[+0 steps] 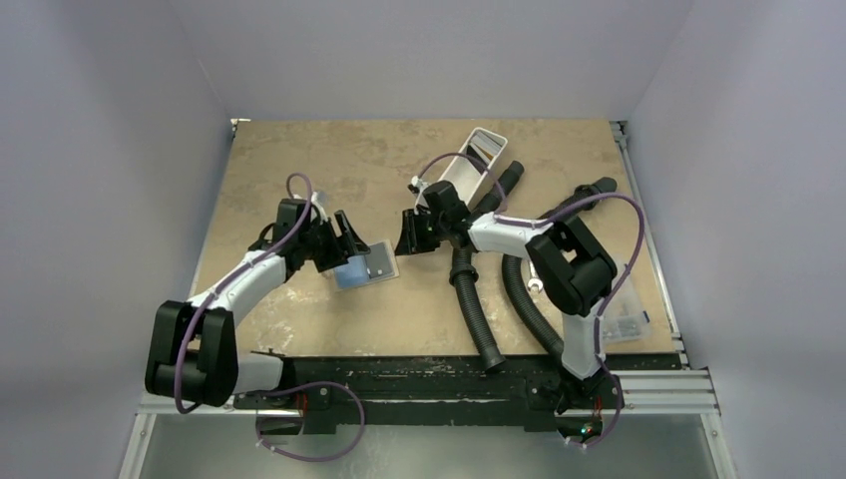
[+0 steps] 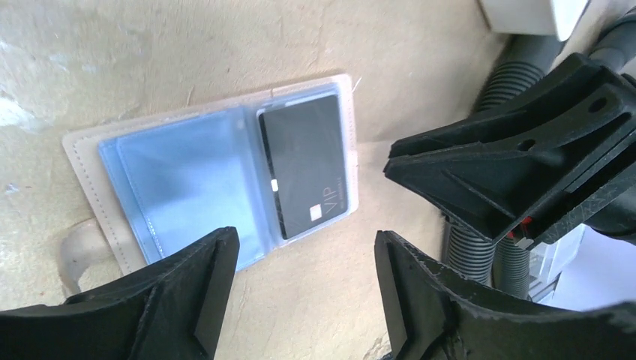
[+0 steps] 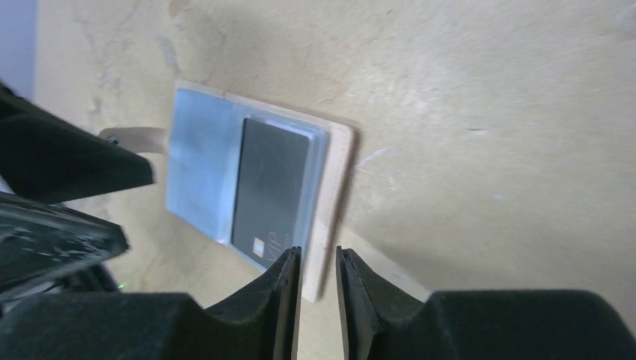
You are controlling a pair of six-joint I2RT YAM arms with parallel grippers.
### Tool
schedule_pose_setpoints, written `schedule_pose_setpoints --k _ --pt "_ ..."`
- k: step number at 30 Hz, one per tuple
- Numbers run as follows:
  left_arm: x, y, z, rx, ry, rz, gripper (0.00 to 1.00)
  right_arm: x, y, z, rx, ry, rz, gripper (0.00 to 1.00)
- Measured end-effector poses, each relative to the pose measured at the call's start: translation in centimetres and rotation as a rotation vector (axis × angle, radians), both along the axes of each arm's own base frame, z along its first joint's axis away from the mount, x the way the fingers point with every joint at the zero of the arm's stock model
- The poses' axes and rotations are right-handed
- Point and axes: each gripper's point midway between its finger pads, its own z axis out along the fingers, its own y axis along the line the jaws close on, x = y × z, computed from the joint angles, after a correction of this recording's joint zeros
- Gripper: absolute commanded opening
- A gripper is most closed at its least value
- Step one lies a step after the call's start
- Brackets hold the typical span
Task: Put the credit cards into the card holder
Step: Turn over the card slot in the card holder.
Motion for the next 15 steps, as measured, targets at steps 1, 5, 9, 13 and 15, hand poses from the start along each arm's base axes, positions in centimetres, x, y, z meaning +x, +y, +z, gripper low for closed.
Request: schedule_pose_setpoints --k 1,5,9,13,15 --pt "0.2 0.1 0.5 0.006 -0.013 0.002 0.67 0.3 -0.5 0.4 -0.035 -0.028 -0.014 0.37" --pt "1.3 0.3 2.2 0.022 -0.068 0.009 0.59 0.9 -0.8 2.3 -0.102 -0.117 -0.019 0.36" --pt "1.4 0.8 0.9 0.053 -0.036 0.025 0.55 -0.4 2.4 3.1 -0.007 -0.102 0.08 0.33" --pt "0.9 1.7 -0.9 0.11 0.022 0.045 0.65 -2.1 4.4 -0.2 0.054 0.004 0.153 0.34" --pt "0.6 2.3 -0.9 0.142 0.02 0.044 0.7 -2.6 4.7 -0.6 0.078 0.043 0.176 0.37"
